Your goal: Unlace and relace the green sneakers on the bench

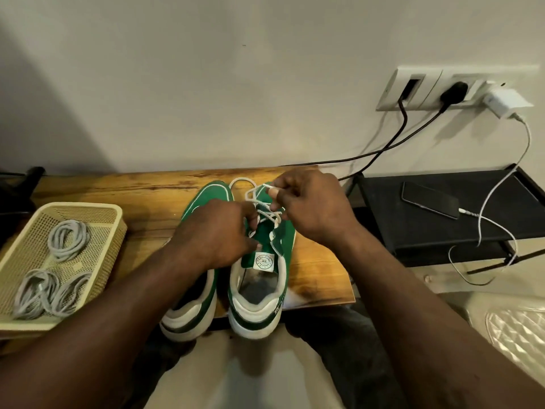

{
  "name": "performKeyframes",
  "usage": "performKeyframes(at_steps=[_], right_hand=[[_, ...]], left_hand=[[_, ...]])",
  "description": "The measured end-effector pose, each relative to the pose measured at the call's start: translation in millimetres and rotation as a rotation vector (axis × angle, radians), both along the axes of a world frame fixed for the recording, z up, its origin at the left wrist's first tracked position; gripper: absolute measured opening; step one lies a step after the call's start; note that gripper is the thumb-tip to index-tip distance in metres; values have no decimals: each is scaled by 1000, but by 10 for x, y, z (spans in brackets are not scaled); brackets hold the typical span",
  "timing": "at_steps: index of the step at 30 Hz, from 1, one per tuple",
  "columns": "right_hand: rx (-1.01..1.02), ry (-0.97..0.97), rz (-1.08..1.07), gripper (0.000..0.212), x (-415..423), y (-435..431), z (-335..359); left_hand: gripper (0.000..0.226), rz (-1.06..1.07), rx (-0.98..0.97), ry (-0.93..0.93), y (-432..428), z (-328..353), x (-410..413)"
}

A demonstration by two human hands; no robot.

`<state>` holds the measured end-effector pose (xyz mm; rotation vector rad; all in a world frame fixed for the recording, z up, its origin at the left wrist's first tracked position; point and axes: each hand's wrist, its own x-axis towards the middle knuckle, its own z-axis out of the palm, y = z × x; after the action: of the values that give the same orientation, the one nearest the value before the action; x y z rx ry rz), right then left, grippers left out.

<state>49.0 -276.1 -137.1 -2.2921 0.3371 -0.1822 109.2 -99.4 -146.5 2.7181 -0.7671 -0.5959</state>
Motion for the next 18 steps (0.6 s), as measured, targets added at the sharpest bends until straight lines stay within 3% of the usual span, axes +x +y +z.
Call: performKeyframes(at_steps=[3, 9, 12, 18], right_hand=[[-29, 39, 45, 7, 25, 64, -48], [-151, 435, 367, 9, -37, 199, -128], [-162, 475, 350, 4, -68, 123, -71], [-96, 508, 288, 12, -107, -112, -26]], left_hand=[[17, 107, -62, -78, 11, -33, -6], [13, 375, -209, 119, 72, -102, 97], [12, 374, -167, 145, 109, -166, 150], [13, 364, -134, 216, 124, -153, 177]])
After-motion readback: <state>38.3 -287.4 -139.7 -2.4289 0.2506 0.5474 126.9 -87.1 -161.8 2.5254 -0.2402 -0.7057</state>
